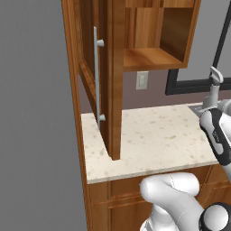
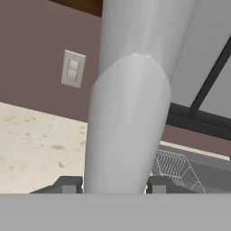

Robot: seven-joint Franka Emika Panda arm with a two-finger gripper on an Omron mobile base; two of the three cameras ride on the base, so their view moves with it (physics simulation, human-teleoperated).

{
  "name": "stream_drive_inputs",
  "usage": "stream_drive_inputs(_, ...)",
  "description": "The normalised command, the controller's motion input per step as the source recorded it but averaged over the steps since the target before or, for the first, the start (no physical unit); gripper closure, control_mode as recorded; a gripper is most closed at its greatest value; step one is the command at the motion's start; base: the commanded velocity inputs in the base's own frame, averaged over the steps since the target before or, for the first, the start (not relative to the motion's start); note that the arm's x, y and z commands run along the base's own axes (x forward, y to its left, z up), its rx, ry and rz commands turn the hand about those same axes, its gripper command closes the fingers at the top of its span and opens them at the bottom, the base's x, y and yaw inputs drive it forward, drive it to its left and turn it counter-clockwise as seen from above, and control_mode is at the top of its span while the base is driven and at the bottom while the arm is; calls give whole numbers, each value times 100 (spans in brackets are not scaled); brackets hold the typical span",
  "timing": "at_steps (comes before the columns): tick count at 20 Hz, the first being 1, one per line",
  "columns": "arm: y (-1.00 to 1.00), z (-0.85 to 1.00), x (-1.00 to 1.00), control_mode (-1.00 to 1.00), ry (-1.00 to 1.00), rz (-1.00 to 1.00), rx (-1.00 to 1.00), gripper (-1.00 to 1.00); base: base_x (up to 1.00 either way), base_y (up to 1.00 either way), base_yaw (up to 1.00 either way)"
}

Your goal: Locate and retrieve the dish brush and spray from the cabinet. Place them next to the sink.

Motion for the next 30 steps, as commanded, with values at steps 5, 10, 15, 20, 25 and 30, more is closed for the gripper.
stream_drive_inputs(5, -56, -33, 67, -100, 3, 10, 3, 100, 0, 0, 0)
stream_drive_inputs(10, -59, -45, 66, -100, 5, 13, 4, 100, 0, 0, 0)
stream_drive_inputs(15, -50, -34, 36, -100, 0, 12, 5, 100, 0, 0, 0)
stream_drive_inputs(20, -49, -45, 48, -100, 5, 11, 4, 100, 0, 0, 0)
stream_drive_inputs(25, -37, -44, 44, -100, 7, 11, 2, 100, 0, 0, 0)
stream_drive_inputs(30, -28, -38, 38, -100, 2, 12, 3, 100, 0, 0, 0)
